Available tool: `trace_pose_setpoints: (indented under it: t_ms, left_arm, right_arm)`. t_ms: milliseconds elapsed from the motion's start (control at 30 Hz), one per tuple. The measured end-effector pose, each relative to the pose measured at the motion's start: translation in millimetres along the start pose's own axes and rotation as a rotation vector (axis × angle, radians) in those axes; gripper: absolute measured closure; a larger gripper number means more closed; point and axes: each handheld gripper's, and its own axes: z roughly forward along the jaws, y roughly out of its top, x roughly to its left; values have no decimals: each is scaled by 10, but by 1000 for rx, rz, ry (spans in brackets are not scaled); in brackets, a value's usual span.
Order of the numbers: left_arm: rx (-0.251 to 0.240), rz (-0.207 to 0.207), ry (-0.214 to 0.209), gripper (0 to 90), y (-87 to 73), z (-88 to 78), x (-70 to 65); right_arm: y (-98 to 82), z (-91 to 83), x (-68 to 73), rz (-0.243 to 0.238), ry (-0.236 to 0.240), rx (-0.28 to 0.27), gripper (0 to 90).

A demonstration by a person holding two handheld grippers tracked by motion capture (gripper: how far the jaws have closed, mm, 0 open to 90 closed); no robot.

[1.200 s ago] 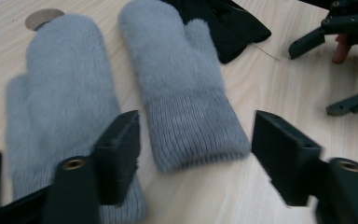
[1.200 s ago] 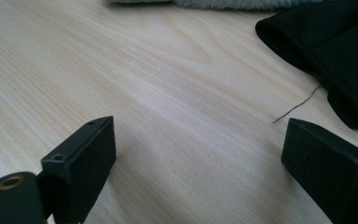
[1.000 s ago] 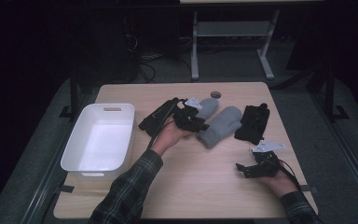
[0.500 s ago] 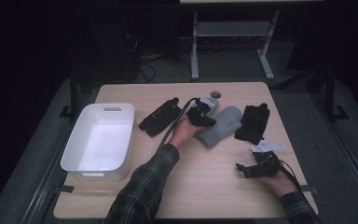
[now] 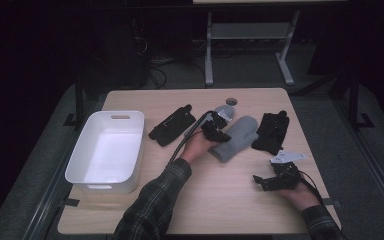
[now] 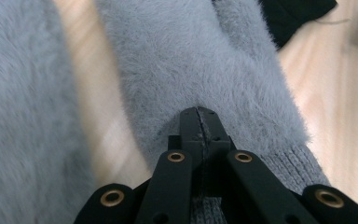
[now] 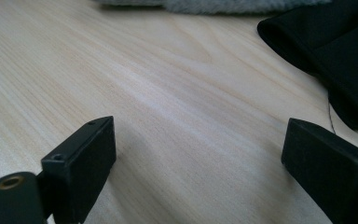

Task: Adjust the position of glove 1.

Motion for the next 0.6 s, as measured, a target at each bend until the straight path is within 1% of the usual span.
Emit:
trace_pose_setpoints:
  t_ms: [100,167,200,233,300,400,433,467,500,533,567,600]
  left_arm:
    - [-4,4,-5,896,-68,-49,-61]
    - [3,19,-9,896,-122,-96,-105]
    - [3,28,-14,896,-189,-145,-159]
    - [3,28,-14,896,-189,-145,-159]
    - [5,37,-20,897,-272,-208,-214]
    - [1,29,-37,896,-390,-293,-297]
    - [4,41,-42,897,-420,-315,-308]
    - [-1,35,-54,896,-498,-371,-360]
    - [-1,35,-54,897,-498,-371,-360]
    - [4,44,-63,896,-570,-432,-399]
    - [4,44,-63,896,-570,-432,-399]
    - [4,47,-68,896,-605,-459,-419]
  right_arm:
    - [0,1,0,0,0,-1,97]
    - [0,1,0,0,0,-1,97]
    - [0,1,0,0,0,-1,97]
    - [0,1,0,0,0,-1,97]
    - [0,1,-2,-3,1,-1,97]
    - [0,1,-2,-3,1,0,97]
    - [0,1,-3,-4,1,-1,97]
    - [0,1,-3,-4,1,-1,97]
    - [0,1,-3,-4,1,0,97]
    - [0,1,-2,-3,1,-1,97]
    - [0,1,-3,-3,1,-1,97]
    - [1,0,-3,-4,1,1,97]
